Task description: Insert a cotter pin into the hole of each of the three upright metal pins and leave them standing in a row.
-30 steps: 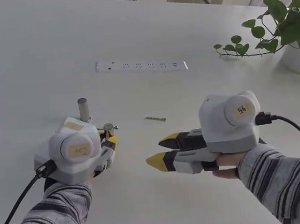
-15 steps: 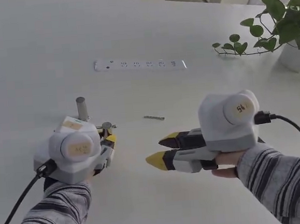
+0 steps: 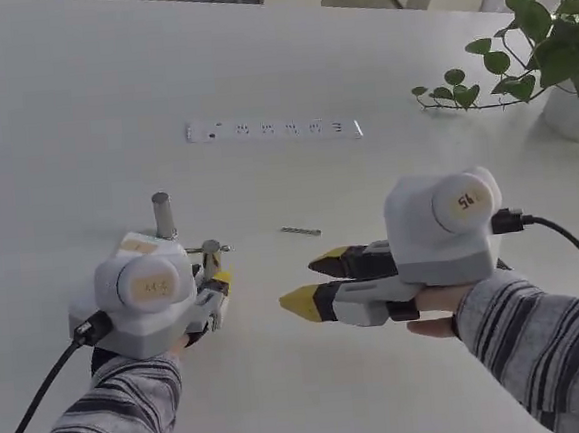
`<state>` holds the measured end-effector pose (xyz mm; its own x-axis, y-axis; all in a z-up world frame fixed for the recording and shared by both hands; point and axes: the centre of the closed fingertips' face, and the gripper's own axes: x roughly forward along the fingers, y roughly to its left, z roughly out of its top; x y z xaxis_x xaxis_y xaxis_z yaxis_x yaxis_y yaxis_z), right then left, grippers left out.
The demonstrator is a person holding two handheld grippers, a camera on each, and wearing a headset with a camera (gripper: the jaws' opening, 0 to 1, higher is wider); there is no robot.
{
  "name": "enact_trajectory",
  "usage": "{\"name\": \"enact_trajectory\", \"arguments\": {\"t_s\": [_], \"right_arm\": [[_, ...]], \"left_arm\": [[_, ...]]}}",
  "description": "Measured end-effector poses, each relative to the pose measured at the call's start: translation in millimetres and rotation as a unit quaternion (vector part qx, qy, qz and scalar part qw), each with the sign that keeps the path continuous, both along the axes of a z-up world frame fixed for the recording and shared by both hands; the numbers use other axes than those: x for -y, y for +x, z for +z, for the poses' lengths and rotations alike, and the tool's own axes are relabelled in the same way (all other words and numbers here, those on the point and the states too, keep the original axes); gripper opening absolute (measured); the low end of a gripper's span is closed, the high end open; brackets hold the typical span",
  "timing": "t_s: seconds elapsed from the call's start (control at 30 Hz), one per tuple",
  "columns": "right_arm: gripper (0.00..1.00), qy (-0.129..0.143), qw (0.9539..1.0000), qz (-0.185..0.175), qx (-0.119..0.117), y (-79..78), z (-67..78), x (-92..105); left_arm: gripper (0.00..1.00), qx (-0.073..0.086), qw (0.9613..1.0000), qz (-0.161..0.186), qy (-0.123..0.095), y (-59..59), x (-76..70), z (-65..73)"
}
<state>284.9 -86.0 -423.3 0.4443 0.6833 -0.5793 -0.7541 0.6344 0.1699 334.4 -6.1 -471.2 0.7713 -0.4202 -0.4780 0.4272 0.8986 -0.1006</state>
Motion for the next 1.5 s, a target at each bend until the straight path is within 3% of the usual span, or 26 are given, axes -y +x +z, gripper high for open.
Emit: {"name": "enact_trajectory", "arguments": {"t_s": [0.27,0.37,0.57,0.77,0.83,0.93,1.07,1.2,1.27,1.5], "right_arm": [[0.32,0.013,0.9999,0.001,0.011,13.2,14.5,-8.5],[0.32,0.018,0.9994,0.007,0.029,27.1,29.5,-17.3],[0.33,0.032,0.9986,0.013,0.039,52.6,46.0,-38.6],[0.32,0.026,0.9984,0.028,0.041,70.6,43.6,-61.3],[0.32,0.024,0.9982,0.034,0.043,74.6,42.0,-70.8],[0.33,0.021,0.9979,0.046,0.041,81.2,36.4,-83.7],[0.33,0.01,0.9973,0.057,0.046,90.0,31.0,-97.2],[0.33,0.003,0.9974,0.05,0.051,103.5,25.2,-104.0],[0.33,0.001,0.9977,0.046,0.051,117.5,17.8,-107.6],[0.33,0.001,0.9975,0.051,0.049,127.3,8.8,-125.2]], "left_arm": [[0.32,-0.005,1.0,0.001,-0.001,-12.1,-5.8,7.3],[0.35,-0.006,0.9998,0.002,-0.016,-19.8,-5.8,14.3],[0.4,-0.002,0.9998,0.005,-0.02,-35.0,-10.7,22.6],[0.52,-0.013,0.9997,0.005,-0.021,-46.7,-21.6,26.2],[0.57,-0.004,0.9998,0.009,-0.019,-48.4,-27.5,30.3],[0.64,-0.005,0.9995,0.015,-0.028,-50.5,-34.1,34.4],[0.72,-0.003,0.9997,0.011,-0.021,-53.3,-39.5,36.8],[0.81,0.003,0.9998,0.003,-0.021,-55.7,-43.3,39.7],[0.84,0.005,0.9996,0.005,-0.026,-56.2,-45.5,42.7],[0.94,0.01,0.9996,-0.002,-0.026,-57.1,-54.5,46.6]]}}
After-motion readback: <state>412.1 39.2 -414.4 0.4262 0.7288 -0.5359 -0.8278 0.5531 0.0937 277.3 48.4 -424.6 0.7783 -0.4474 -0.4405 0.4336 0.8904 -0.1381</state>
